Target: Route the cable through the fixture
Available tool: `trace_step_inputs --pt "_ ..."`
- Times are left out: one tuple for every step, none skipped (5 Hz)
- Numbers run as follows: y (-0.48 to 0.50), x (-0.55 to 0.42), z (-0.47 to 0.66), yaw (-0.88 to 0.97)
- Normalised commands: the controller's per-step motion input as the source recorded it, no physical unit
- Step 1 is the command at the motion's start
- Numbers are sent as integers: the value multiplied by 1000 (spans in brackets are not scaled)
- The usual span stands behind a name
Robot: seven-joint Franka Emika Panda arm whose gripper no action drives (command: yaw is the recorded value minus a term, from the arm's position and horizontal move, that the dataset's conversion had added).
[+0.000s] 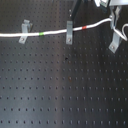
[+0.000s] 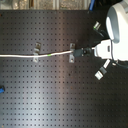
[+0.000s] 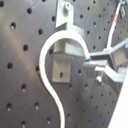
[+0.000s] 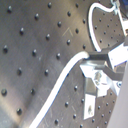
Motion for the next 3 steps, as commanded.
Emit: trace_step_inputs --pt "27 -249 -2 71" --pt "32 -2 0 26" --pt "21 -1 0 0"
